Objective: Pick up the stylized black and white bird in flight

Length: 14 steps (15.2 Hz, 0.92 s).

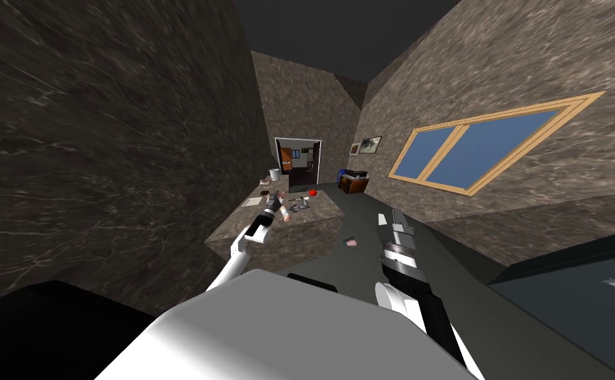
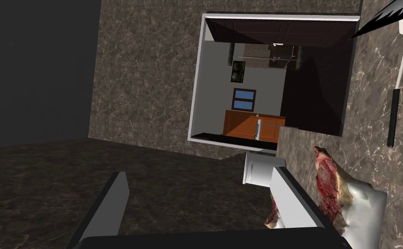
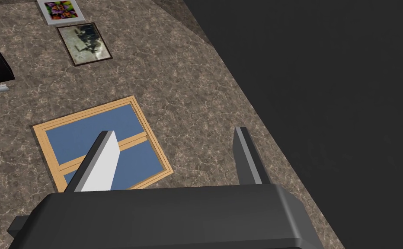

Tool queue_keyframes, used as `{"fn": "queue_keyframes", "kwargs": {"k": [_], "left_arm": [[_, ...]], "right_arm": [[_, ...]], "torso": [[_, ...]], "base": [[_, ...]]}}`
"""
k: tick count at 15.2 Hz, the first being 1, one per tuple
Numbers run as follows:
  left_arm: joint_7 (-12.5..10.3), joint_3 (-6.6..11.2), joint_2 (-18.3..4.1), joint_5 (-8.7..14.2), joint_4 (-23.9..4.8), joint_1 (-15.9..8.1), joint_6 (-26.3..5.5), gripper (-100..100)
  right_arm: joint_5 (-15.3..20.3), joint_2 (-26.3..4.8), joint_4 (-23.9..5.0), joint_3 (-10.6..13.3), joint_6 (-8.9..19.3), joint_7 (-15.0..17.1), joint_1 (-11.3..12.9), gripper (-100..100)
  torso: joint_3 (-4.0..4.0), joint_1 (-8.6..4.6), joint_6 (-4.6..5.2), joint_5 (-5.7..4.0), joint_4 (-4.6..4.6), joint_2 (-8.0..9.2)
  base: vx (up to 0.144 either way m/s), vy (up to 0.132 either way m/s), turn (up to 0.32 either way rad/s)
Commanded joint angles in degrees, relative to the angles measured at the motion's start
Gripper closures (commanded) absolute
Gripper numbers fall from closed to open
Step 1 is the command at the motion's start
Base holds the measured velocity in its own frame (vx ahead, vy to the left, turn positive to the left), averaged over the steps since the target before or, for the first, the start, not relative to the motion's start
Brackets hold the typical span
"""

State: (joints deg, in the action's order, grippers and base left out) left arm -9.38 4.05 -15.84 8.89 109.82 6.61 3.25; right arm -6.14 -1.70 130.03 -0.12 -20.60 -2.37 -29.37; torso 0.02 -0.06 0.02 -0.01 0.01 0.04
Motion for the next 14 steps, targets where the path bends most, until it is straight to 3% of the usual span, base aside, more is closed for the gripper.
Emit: {"fn": "queue_keyframes", "kwargs": {"k": [1,2,3,6,7,9,10,13,14], "left_arm": [[-0.27,0.25,-0.28,0.51,-1.26,-1.31,-2.86,-100],[-0.27,0.25,-0.28,0.51,-1.26,-1.31,-3.56,-100],[-0.63,0.62,-0.65,1.29,-3.43,-3.38,-5.01,-100],[-0.63,0.62,-0.65,1.29,-3.43,-3.38,-7.36,-100],[-0.98,1.02,-0.96,2.09,-5.65,-5.49,-9.35,-100],[-0.98,1.02,-0.96,2.09,-5.65,-5.49,-11.24,-100],[-1.32,1.46,-1.21,2.91,-7.92,-7.63,-12.68,-100],[-1.32,1.46,-1.21,2.91,-7.92,-7.63,-15.19,-100],[-1.64,1.93,-1.42,3.75,-10.23,-9.79,-17.13,-100]], "right_arm": [[0.00,0.00,0.00,0.00,0.00,0.00,0.00,0],[0.00,0.00,0.00,0.00,0.00,0.00,0.00,0],[0.00,0.00,0.00,0.00,0.00,0.00,0.00,0],[0.00,0.00,0.00,0.00,0.00,0.00,0.00,0],[0.00,0.00,0.00,0.00,0.00,0.00,0.00,0],[0.00,0.00,0.00,0.00,0.00,0.00,0.00,0],[0.00,0.00,0.00,0.00,0.00,0.00,0.00,0],[0.00,0.00,0.00,0.00,0.00,0.00,0.00,0],[0.00,0.00,0.00,0.00,0.00,0.00,-0.01,0]], "torso": [[0.00,0.00,0.00,0.00,0.00,0.00],[0.00,-0.02,0.00,0.00,0.00,0.01],[0.01,-0.01,-0.02,0.00,0.00,0.01],[0.00,-0.02,-0.02,-0.01,0.00,0.00],[0.00,0.00,-0.03,0.00,0.00,0.00],[0.00,-0.02,0.00,0.00,0.00,-0.01],[0.00,-0.01,-0.02,0.00,0.00,-0.01],[-0.01,-0.03,-0.02,-0.01,-0.01,-0.02],[-0.01,0.00,-0.03,0.00,0.00,-0.02]], "base": [[-0.020,-0.023,-0.074],[-0.015,-0.016,-0.030],[-0.018,-0.022,-0.047],[-0.012,-0.018,-0.034],[-0.011,-0.018,-0.051],[-0.013,-0.019,-0.053],[-0.016,-0.025,-0.050],[-0.008,-0.018,-0.029],[-0.007,-0.016,-0.051]]}}
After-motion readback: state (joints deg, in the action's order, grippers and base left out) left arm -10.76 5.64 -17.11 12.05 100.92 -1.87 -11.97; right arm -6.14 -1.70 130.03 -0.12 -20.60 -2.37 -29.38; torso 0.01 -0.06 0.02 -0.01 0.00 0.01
